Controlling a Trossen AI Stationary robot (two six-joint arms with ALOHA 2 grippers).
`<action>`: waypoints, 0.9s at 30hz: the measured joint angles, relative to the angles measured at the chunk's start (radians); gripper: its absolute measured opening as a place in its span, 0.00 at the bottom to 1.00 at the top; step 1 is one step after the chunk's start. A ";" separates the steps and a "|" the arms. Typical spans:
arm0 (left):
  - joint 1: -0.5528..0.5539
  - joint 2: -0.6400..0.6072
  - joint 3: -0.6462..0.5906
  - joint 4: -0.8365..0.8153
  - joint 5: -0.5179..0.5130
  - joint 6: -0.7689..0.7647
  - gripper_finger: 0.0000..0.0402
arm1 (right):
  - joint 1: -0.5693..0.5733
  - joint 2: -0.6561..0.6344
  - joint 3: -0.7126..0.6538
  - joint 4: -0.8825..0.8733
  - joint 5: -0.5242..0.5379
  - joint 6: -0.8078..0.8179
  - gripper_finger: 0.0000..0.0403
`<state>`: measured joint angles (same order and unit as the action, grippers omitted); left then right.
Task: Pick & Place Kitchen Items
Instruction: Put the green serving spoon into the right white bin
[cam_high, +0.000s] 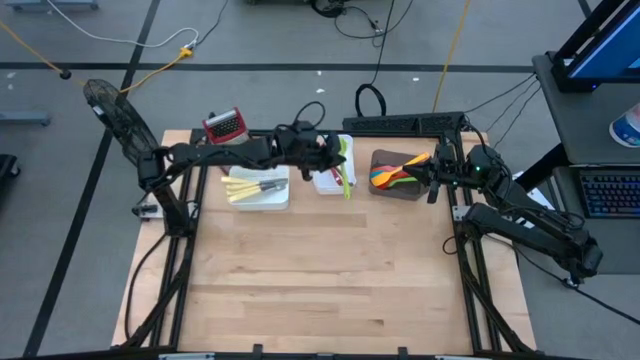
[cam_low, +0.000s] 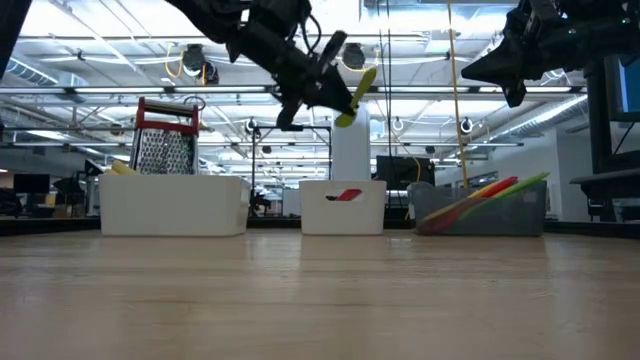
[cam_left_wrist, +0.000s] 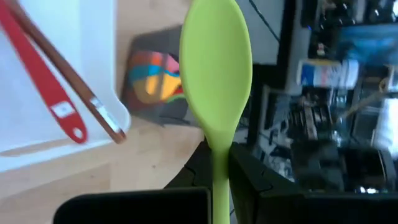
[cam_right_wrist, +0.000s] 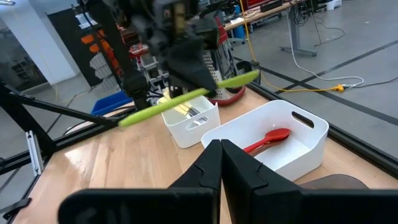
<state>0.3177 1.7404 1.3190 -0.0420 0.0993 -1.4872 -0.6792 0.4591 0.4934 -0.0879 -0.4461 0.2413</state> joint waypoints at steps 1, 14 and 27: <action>0.012 0.004 0.000 -0.007 0.006 -0.018 0.04 | 0.000 0.000 0.000 0.000 0.000 0.000 0.00; 0.059 0.077 0.003 -0.024 0.001 -0.159 0.04 | 0.000 0.000 0.000 0.001 0.000 -0.003 0.00; 0.096 0.209 0.001 0.020 0.079 -0.252 0.04 | 0.000 0.000 0.000 0.000 0.000 -0.019 0.00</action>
<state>0.4142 1.9489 1.3201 -0.0216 0.1778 -1.7392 -0.6792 0.4591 0.4934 -0.0879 -0.4461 0.2226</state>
